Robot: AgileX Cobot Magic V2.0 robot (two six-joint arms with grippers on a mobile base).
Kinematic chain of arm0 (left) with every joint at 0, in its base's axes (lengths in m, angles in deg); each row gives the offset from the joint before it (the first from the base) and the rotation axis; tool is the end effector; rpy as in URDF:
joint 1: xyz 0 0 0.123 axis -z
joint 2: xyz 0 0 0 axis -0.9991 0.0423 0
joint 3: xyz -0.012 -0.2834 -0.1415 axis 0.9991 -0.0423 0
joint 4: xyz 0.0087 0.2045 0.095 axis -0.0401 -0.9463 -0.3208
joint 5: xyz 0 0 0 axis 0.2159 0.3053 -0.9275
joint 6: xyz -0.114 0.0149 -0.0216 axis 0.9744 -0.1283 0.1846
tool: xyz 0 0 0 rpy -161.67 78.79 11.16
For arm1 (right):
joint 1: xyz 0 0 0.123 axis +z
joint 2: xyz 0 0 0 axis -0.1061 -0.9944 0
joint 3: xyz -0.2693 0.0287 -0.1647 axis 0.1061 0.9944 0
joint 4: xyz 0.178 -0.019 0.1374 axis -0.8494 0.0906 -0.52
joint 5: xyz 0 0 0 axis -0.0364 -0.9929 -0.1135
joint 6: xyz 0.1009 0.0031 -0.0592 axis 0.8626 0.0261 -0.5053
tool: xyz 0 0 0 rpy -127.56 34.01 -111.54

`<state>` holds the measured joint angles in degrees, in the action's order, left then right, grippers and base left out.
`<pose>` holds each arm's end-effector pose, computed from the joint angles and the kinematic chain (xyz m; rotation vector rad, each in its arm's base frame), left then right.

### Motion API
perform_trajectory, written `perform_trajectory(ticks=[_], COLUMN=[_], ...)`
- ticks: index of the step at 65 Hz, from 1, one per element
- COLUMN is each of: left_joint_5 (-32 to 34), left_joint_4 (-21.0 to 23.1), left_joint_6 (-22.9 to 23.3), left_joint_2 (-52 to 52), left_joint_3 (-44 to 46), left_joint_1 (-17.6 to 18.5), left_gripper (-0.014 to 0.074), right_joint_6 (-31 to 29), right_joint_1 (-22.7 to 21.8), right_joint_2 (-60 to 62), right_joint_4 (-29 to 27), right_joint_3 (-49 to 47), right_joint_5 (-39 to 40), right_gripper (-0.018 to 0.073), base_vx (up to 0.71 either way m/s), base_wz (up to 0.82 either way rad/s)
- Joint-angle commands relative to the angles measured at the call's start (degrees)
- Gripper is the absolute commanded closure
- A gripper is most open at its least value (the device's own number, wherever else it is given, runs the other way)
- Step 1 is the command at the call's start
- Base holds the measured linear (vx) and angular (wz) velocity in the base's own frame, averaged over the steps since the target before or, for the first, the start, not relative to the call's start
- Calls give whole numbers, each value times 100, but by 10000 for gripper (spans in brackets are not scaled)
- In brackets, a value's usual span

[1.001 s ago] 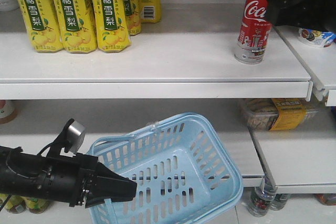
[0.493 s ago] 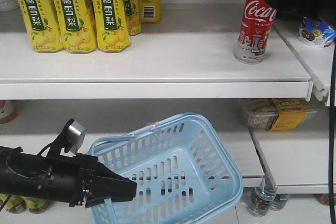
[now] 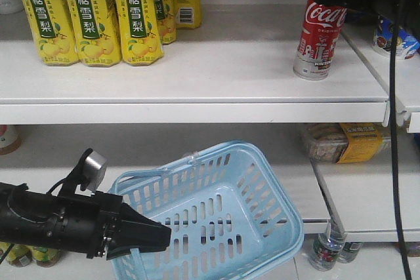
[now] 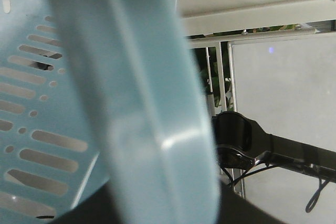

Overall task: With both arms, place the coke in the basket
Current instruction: 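Lower the open right gripper around the bottle cap and close it, then lift the bottle off the shelf and lower it into the basket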

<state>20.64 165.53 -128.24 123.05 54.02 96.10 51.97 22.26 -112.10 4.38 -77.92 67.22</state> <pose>0.2033 -0.1401 0.2438 0.0501 2.4676 -1.7715 0.2801 0.0806 0.4535 -0.2376 1.5164 0.1939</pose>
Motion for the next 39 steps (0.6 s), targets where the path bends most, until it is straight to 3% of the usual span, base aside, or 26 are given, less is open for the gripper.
perform_trajectory(ticks=[1, 8, 13, 29, 39], left_joint_5=[-261, -261, -261, -261, -261], left_joint_4=[386, 386, 386, 386, 386], left_joint_6=[-50, -50, -50, -50, -50], left_joint_2=[-204, -204, -204, -204, -204], left_joint_3=[109, 109, 109, 109, 109], left_joint_1=[14, 14, 14, 14, 14], left_gripper=[602, 602, 602, 602, 603], right_joint_6=[-19, -7, -15, -21, -61], right_joint_1=[-19, -27, -98, -97, 76], right_joint_2=[-70, -240, -281, -10, 373], right_joint_4=[46, -11, -183, -232, -53], right_joint_3=[-359, -457, -471, -471, -471], right_joint_5=[277, 247, 271, 144, -338], right_gripper=[34, 48, 106, 571, 570], base_vx=[0, 0, 0, 0, 0], base_wz=[0, 0, 0, 0, 0])
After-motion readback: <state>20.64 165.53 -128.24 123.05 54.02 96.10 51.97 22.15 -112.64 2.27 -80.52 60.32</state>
